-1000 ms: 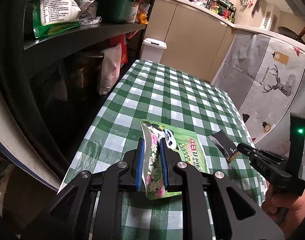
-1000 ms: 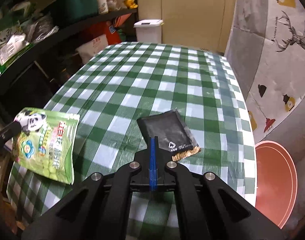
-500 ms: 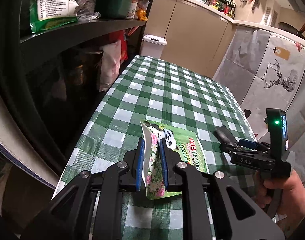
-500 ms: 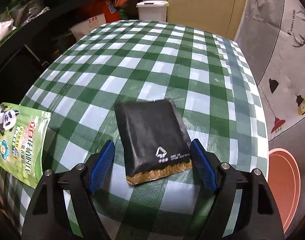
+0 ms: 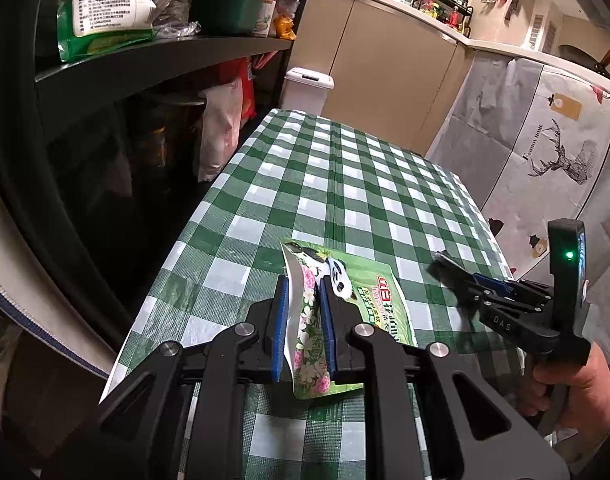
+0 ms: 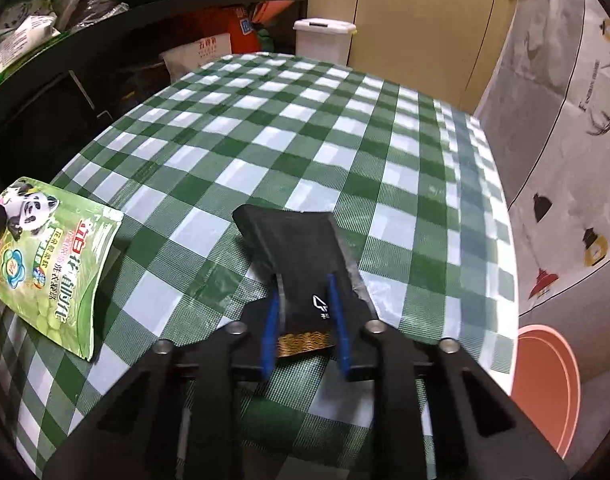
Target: Collect trash
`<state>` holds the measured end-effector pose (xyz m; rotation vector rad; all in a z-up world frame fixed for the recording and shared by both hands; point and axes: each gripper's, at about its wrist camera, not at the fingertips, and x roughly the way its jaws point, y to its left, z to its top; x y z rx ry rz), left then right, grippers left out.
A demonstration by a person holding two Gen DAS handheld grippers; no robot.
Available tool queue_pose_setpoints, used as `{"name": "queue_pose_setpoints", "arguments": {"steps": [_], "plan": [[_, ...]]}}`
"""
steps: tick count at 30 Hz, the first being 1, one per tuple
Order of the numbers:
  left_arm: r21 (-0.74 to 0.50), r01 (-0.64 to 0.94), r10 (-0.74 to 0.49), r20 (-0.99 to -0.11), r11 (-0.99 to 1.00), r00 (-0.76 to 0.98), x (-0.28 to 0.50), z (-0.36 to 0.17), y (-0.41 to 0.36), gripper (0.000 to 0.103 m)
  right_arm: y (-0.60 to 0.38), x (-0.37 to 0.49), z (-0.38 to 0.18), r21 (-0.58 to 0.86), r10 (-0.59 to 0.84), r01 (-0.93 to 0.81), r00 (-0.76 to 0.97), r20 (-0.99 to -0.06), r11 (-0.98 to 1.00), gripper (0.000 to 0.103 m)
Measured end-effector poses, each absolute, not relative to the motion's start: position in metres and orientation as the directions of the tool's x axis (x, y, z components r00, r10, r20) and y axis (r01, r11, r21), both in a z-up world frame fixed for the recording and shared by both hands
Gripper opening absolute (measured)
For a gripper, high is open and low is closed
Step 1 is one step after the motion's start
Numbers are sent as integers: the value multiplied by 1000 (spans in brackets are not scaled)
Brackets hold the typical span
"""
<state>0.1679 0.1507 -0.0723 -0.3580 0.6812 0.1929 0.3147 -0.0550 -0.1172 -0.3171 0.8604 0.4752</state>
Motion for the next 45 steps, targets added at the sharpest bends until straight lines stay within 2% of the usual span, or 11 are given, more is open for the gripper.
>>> {"name": "queue_pose_setpoints", "arguments": {"steps": [4, 7, 24, 34, 45], "plan": [[-269, -288, 56, -635, 919, 771, 166, -68, 152, 16, -62, 309, -102, -64, 284, -505, 581, -762, 861, 9], [-271, -284, 54, -630, 920, 775, 165, -65, 150, 16, -68, 301, -90, -50, 298, -493, 599, -743, 868, 7], [-237, -230, 50, -586, 944, 808, 158, -37, 122, 16, -100, 232, -33, -9, 334, -433, 708, -622, 901, 6], [-230, -186, 20, -577, 955, 817, 160, -28, 97, 16, -134, 207, 5, -16, 280, -353, 768, -576, 936, 6], [-230, -76, -65, -551, 970, 832, 169, -12, 34, 16, -197, 200, 44, -43, 222, -292, 808, -545, 955, 6]]}}
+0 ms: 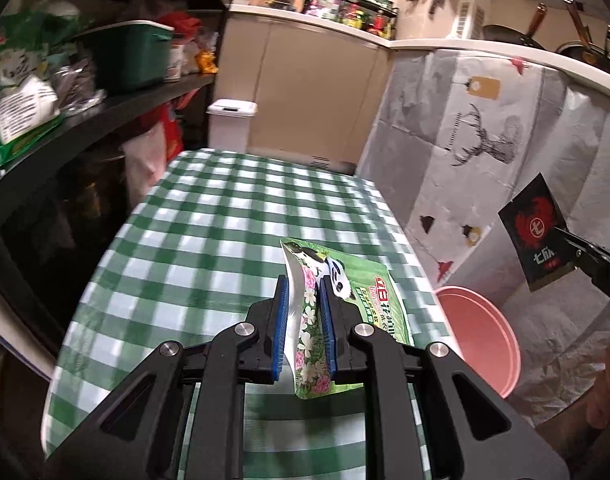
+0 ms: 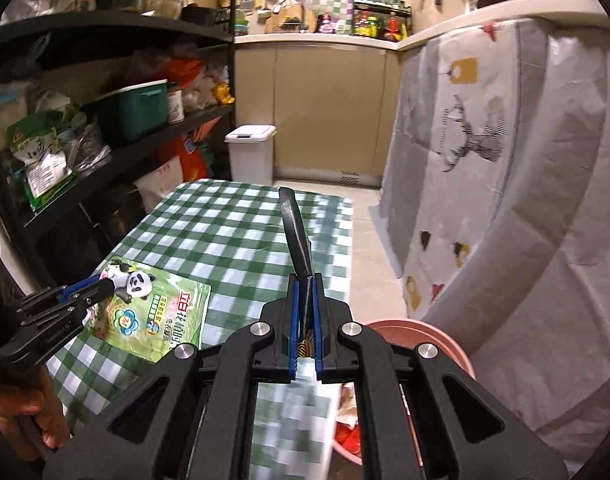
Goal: Collect trash
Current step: 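Carry the snack packet with the left gripper while the right gripper carries the black pouch over the bin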
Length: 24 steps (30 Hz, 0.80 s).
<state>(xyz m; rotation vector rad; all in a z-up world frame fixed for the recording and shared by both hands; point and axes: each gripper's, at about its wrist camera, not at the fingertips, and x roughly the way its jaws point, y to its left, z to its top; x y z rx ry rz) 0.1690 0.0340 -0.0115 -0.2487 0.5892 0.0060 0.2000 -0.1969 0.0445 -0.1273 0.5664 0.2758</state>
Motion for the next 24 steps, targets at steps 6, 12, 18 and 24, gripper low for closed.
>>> {"name": "queue_pose_setpoints", "arguments": {"steps": [6, 12, 18, 24], "plan": [[-216, -11, -113, -553, 976, 825, 178, -11, -13, 16, -241, 205, 35, -18, 177, -224, 814, -553, 974, 6], [-201, 46, -154, -566, 979, 810, 190, -14, -61, 16, -274, 210, 22, 31, 152, -162, 811, -565, 986, 6], [-172, 100, -182, -582, 980, 793, 201, -23, -105, 16, -297, 217, 10, 29, 117, -124, 800, -588, 992, 7], [-160, 142, -211, -610, 977, 764, 221, -33, -137, 16, -316, 227, -1, 46, 93, -82, 785, -612, 996, 7]]}}
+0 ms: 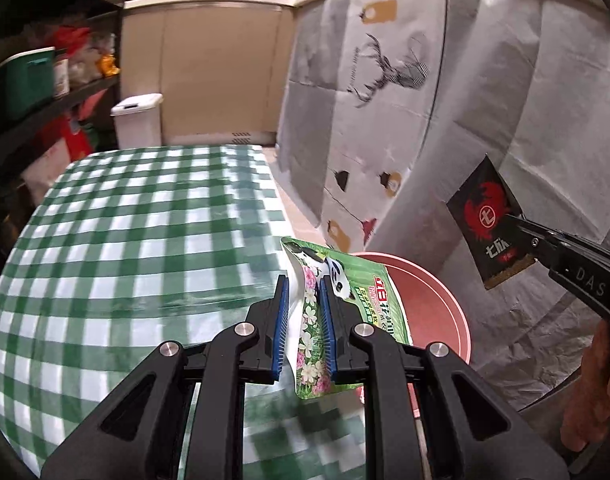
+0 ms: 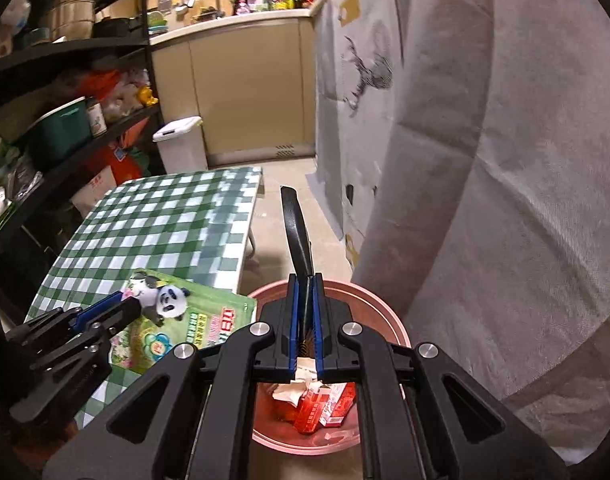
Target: Collect trash
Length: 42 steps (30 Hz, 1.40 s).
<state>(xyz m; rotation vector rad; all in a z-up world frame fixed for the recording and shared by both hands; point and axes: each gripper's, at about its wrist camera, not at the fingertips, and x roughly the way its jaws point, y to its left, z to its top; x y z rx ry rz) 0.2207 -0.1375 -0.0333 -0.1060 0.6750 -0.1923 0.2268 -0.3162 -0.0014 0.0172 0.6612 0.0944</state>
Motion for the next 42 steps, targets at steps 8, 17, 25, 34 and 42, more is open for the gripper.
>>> {"name": "queue_pose_setpoints", "arguments": {"steps": [8, 17, 25, 34, 42], "plan": [[-124, 160, -202, -653, 979, 730, 252, -52, -168, 16, -323, 242, -20, 48, 81, -66, 749, -657, 997, 7], [-130, 146, -196, -679, 981, 708, 260, -54, -168, 43, -316, 241, -23, -10, 39, -59, 755, -654, 998, 50], [-115, 143, -183, -634, 983, 752, 214, -28, -148, 66, -310, 210, -1, -31, 34, -65, 797, -603, 997, 82], [-117, 130, -175, -600, 985, 781, 154, -20, -133, 88, -316, 145, 14, -30, -17, -1, 816, -578, 1000, 98], [-108, 127, -167, -591, 986, 789, 121, -14, -122, 90, -319, 89, 18, 6, -58, 74, 829, -556, 997, 98]]}}
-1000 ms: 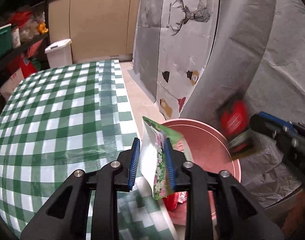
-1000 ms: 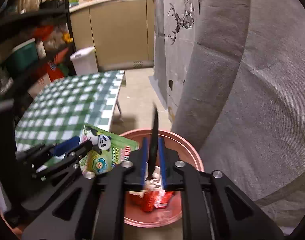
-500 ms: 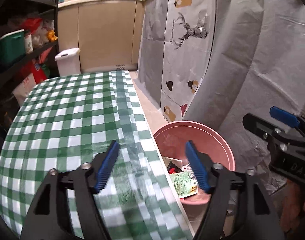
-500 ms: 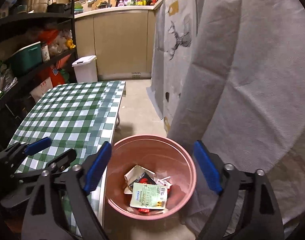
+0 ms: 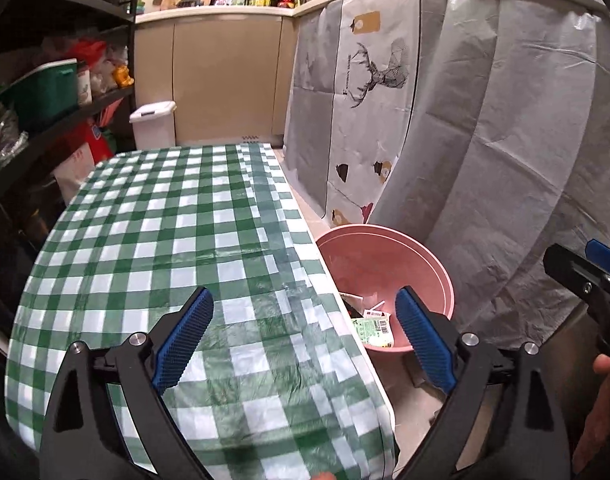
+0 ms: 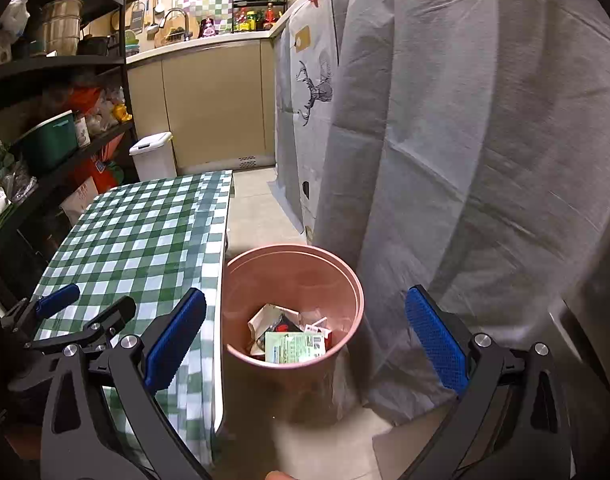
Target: Collect trash
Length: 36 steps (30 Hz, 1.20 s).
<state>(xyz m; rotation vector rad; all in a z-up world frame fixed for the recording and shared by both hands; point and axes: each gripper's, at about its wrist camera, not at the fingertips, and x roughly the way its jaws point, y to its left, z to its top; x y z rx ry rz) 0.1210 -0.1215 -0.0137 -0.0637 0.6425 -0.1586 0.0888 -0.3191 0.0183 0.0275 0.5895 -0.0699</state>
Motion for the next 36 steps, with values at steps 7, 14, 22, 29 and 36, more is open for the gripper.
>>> {"name": "queue_pose_setpoints", "arguments": {"steps": [7, 14, 22, 29, 36], "plan": [[-111, 138, -176, -563, 984, 808, 89, -9, -114, 93, -313, 56, 18, -33, -113, 112, 838, -533, 993, 98], [-121, 136, -181, -567, 983, 804, 76, -11, -110, 93, -312, 49, 14, -11, -97, 109, 826, -555, 994, 98], [-117, 126, -170, -563, 985, 809, 71, -14, -106, 93, -308, 45, 11, -23, -117, 125, 825, -552, 992, 98], [-119, 136, -180, -568, 983, 803, 71, -16, -109, 93, -306, 45, 10, -27, -121, 128, 821, -558, 991, 98], [-116, 153, -192, -569, 981, 800, 70, -16, -113, 93, -305, 46, 9, -26, -120, 127, 820, -560, 992, 98]]}}
